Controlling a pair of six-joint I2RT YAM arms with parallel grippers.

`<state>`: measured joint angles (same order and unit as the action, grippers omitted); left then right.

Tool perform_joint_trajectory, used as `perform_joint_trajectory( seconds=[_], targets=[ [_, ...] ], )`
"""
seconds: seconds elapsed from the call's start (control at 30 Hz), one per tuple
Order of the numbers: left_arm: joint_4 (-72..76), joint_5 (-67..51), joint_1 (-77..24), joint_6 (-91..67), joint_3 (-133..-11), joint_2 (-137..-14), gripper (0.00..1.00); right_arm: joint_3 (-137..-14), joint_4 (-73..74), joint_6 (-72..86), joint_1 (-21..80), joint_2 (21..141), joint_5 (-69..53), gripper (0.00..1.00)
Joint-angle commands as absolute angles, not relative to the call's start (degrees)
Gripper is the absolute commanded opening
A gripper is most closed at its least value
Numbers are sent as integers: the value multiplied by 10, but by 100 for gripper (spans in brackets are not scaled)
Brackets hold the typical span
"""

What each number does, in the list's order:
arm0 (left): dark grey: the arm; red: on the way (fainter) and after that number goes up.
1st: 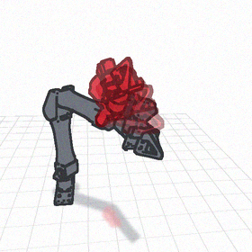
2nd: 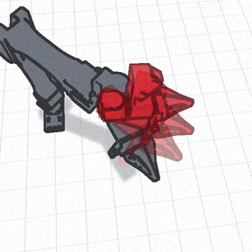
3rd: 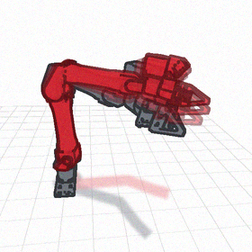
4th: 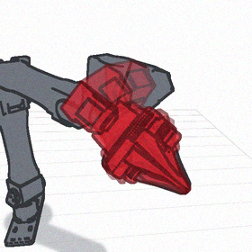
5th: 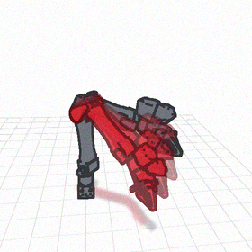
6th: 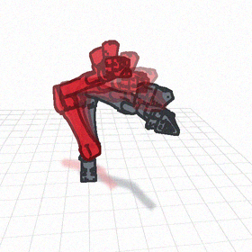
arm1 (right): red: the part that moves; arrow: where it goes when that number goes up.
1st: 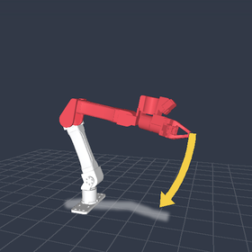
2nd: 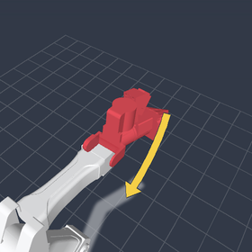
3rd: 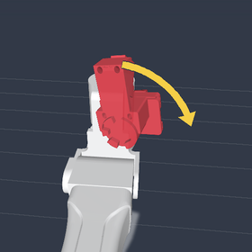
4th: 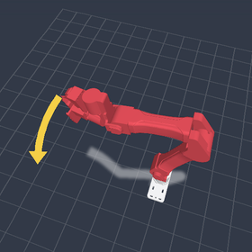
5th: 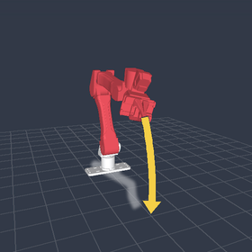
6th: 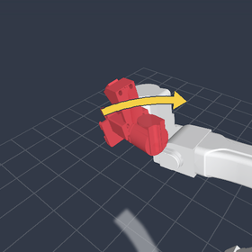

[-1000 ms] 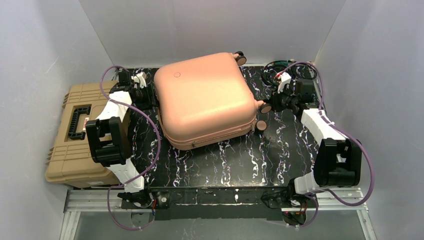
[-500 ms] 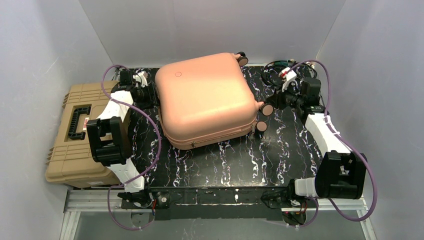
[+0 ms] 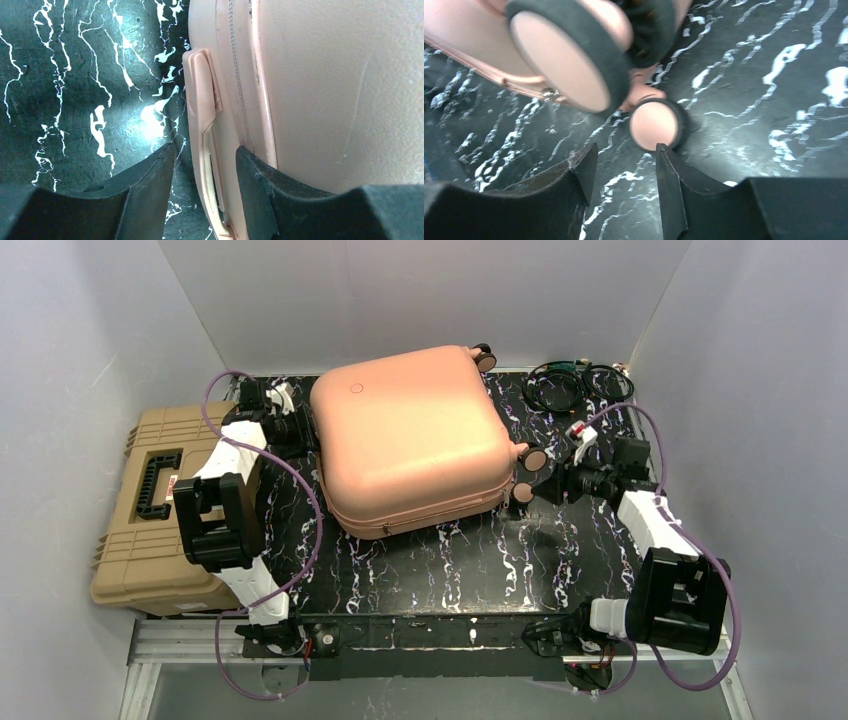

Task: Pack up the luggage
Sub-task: Zip the luggage at the center of the board.

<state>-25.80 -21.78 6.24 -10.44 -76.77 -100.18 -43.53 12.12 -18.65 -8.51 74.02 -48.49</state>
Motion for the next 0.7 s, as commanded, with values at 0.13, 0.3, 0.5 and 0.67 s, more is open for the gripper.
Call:
perform_joint_trajectory(
  seconds=[0.13,0.3,0.5,0.67],
  targets=[
    [-238,-335,26,-145,-810,-952,49,-351,-47,-114,-66,701,-625,61],
    [-240,-333,26,-145,-814,-944,49,-342,-106,-72,-34,732,-632,63],
    [-243,-336,26,-149,-820,-939,49,-343,-136,-57,-2,752,-626,64],
    [-245,-336,26,-149,-826,-939,49,-350,-112,-79,29,771,-617,63]
  ],
)
